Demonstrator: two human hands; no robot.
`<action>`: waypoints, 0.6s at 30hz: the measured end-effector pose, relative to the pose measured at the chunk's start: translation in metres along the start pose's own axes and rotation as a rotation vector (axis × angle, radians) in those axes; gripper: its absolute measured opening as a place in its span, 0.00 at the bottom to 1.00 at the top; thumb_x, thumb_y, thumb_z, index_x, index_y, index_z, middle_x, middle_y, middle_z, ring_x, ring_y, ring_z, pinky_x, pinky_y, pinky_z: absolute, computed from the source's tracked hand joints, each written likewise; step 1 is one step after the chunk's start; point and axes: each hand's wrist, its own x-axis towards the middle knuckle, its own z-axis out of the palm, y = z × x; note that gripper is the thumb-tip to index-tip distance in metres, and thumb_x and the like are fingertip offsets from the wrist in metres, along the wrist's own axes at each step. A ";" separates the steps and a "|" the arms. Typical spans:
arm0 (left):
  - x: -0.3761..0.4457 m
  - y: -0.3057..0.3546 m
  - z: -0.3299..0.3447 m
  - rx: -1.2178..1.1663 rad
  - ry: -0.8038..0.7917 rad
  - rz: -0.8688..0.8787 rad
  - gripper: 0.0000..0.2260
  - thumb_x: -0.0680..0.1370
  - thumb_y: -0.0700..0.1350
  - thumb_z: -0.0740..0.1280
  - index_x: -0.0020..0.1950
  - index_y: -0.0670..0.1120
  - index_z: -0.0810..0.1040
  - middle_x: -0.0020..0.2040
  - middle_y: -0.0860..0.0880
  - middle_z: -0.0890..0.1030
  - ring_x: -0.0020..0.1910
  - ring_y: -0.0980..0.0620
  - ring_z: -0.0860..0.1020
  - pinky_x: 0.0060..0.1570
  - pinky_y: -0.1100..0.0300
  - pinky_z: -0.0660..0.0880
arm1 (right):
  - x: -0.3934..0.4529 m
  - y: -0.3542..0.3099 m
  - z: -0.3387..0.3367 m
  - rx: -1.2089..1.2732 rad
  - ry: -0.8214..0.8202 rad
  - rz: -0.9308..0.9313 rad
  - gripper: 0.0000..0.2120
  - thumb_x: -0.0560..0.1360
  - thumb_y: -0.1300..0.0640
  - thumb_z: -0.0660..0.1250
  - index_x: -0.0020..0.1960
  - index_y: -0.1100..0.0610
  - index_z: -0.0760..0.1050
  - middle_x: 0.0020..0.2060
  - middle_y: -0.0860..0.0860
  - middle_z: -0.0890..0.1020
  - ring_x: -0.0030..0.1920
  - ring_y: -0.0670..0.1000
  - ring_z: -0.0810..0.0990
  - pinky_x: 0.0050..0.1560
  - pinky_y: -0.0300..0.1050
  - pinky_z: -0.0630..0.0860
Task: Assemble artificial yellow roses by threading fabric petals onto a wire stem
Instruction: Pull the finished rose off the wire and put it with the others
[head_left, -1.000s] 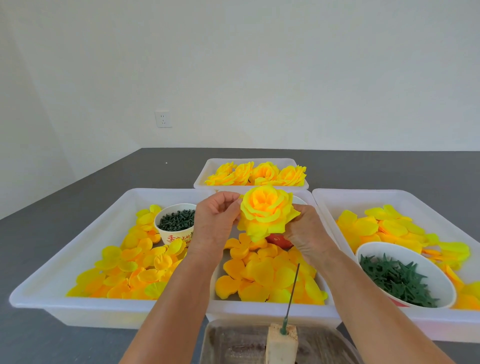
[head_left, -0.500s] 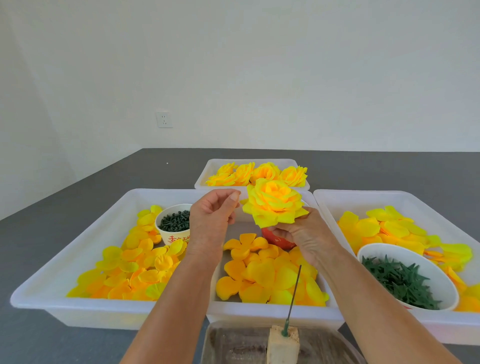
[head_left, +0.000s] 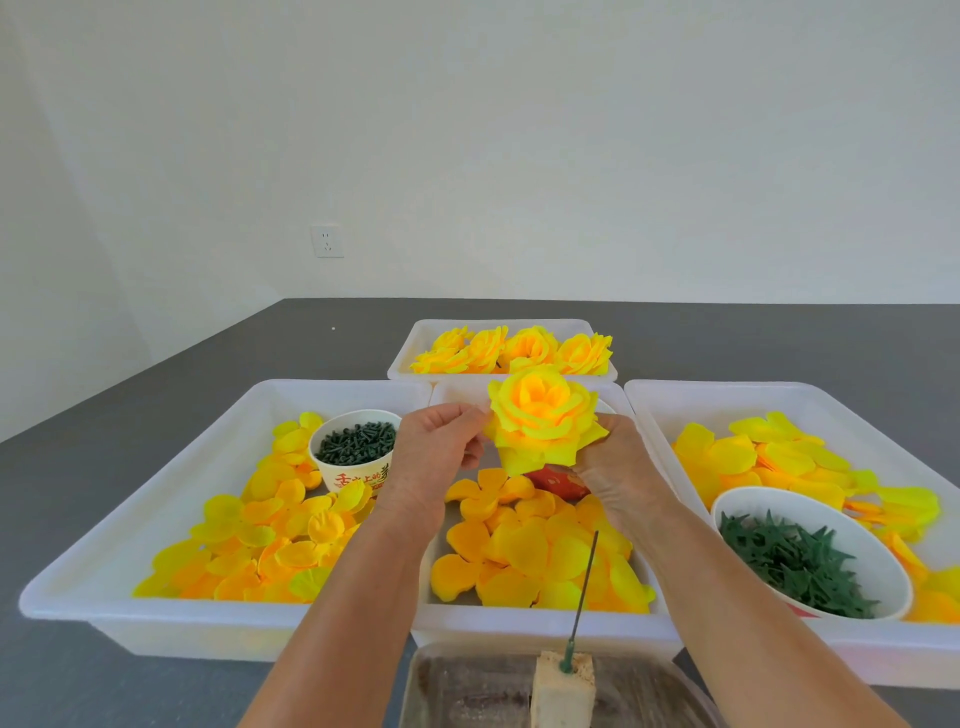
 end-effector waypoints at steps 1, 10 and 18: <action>0.000 0.000 -0.001 0.009 -0.014 -0.041 0.12 0.77 0.39 0.66 0.32 0.44 0.79 0.26 0.50 0.75 0.28 0.54 0.71 0.32 0.63 0.71 | -0.001 0.000 0.000 -0.013 -0.012 -0.006 0.08 0.70 0.59 0.73 0.36 0.47 0.80 0.28 0.42 0.81 0.31 0.39 0.78 0.26 0.27 0.70; 0.001 0.002 -0.006 -0.267 -0.103 -0.242 0.08 0.76 0.35 0.64 0.38 0.43 0.75 0.28 0.50 0.78 0.27 0.56 0.74 0.33 0.60 0.72 | 0.002 0.007 0.000 -0.112 -0.037 -0.003 0.04 0.69 0.54 0.74 0.44 0.50 0.82 0.38 0.48 0.84 0.41 0.48 0.80 0.36 0.37 0.73; 0.001 -0.002 -0.004 -0.016 0.083 0.068 0.07 0.74 0.32 0.67 0.39 0.43 0.77 0.32 0.46 0.78 0.25 0.60 0.75 0.28 0.68 0.74 | 0.001 0.006 -0.001 -0.169 -0.035 -0.048 0.09 0.67 0.58 0.76 0.32 0.46 0.80 0.29 0.41 0.82 0.33 0.40 0.79 0.29 0.28 0.70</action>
